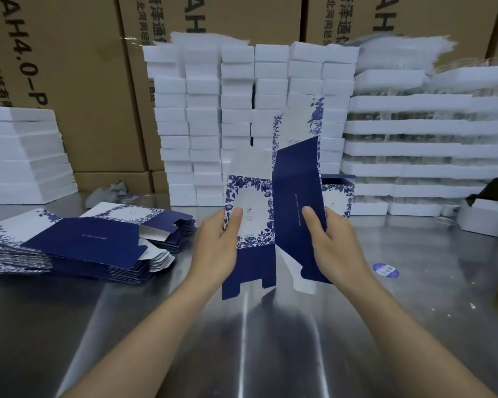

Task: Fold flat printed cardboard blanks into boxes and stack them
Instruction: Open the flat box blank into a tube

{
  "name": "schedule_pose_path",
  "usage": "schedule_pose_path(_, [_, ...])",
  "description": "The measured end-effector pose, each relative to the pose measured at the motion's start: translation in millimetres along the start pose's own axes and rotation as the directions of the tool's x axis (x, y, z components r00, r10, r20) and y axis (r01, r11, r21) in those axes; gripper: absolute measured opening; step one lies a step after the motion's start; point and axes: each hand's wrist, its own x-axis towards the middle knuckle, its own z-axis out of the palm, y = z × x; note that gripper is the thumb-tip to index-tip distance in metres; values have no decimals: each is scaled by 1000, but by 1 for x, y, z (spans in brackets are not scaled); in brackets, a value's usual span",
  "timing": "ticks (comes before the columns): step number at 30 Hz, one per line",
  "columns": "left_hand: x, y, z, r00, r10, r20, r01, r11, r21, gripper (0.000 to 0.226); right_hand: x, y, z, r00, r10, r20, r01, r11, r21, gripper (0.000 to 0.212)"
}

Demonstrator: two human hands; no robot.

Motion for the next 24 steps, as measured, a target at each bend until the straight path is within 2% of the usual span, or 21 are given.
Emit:
schedule_pose_path(3, [-1, -1, 0, 1000, -11, -17, 11, 1000, 28, 49, -5, -7, 3, 996, -75, -48, 71, 995, -75, 40])
schedule_pose_path(6, [1, 1, -7, 999, -31, -18, 29, 995, -90, 34, -2, -9, -6, 999, 12, -36, -9, 998, 68, 38])
schedule_pose_path(7, [5, 2, -12, 997, -81, 0, 80, 981, -175, 25, 0, -9, -12, 997, 77, 0, -76, 981, 180, 34])
schedule_pose_path(9, [11, 2, -24, 964, -240, 119, 267, 894, -360, 20, 4, -7, -25, 957, 225, 181, -283, 860, 426, 25])
schedule_pose_path(11, [13, 3, -33, 906, -326, 271, 418, 790, -448, 27, 8, -3, -34, 898, 266, 350, -422, 744, 517, 31])
schedule_pose_path(13, [14, 1, -36, 877, -348, 330, 473, 744, -472, 33, 10, 2, -36, 881, 262, 394, -450, 720, 529, 36])
schedule_pose_path(17, [14, -1, -35, 855, -426, 297, 519, 719, -463, 48, 10, 6, -35, 864, 334, 377, -493, 711, 500, 43])
schedule_pose_path(20, [15, -6, -36, 831, -466, 305, 557, 715, -423, 45, 10, 9, -33, 845, 368, 388, -526, 701, 482, 46])
schedule_pose_path(24, [19, -6, -41, 796, -516, 316, 604, 647, -465, 41, 10, 14, -31, 852, 345, 394, -513, 705, 489, 44])
